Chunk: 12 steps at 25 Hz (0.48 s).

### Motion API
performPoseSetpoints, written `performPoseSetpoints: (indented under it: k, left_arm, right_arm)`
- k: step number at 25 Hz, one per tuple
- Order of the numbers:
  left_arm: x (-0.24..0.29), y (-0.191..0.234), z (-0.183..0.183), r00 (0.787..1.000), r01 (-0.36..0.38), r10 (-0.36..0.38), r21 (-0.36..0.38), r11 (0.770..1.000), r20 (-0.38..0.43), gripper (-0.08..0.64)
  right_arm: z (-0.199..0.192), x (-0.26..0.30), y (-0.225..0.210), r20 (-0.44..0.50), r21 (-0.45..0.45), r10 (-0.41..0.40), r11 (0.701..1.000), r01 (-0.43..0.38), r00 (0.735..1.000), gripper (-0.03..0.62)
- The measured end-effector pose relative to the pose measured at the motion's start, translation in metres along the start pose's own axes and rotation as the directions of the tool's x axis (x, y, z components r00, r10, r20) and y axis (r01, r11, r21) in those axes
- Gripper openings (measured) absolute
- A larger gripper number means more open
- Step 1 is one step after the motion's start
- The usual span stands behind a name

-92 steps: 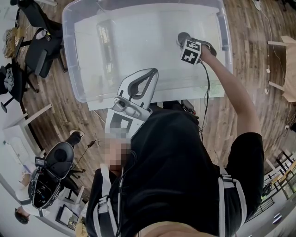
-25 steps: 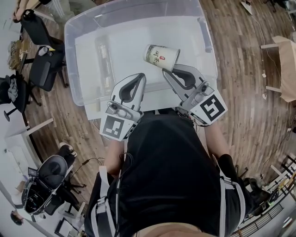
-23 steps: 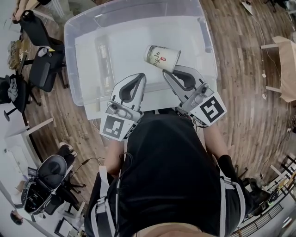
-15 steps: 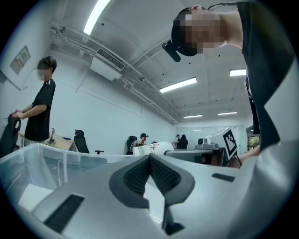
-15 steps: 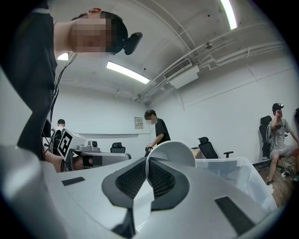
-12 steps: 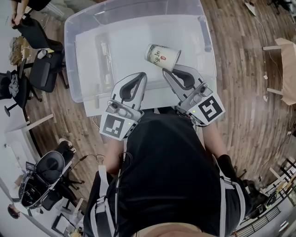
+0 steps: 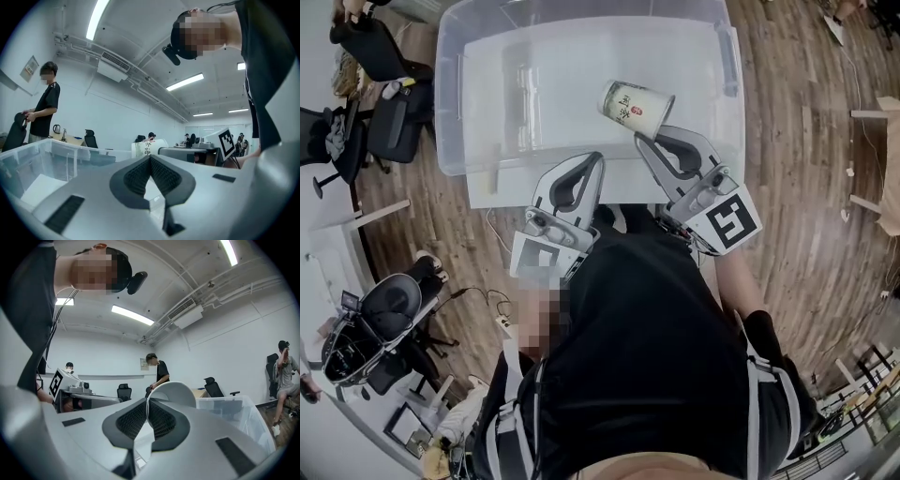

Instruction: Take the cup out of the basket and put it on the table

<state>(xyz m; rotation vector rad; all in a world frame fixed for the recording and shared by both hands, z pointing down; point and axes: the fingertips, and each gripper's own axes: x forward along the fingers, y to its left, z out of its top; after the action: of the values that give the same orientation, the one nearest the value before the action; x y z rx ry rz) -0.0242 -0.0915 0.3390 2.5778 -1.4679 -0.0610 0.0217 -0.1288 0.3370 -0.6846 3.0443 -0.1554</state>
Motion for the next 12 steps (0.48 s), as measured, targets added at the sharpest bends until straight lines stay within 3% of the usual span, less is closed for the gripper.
performPoseSetpoints:
  k: [7, 12]
  left_arm:
    - [-0.034, -0.034, -0.006, 1.0, 0.015, -0.015, 0.016, 1.0, 0.01, 0.018]
    - [-0.097, -0.04, 0.0, 0.999, 0.033, -0.034, 0.027, 0.999, 0.032, 0.018]
  right_arm:
    - [-0.002, -0.029, 0.033, 0.013, -0.022, -0.022, 1.0, 0.022, 1.0, 0.028]
    - [0.004, -0.029, 0.094, 0.023, -0.041, -0.053, 0.998, 0.054, 0.998, 0.028]
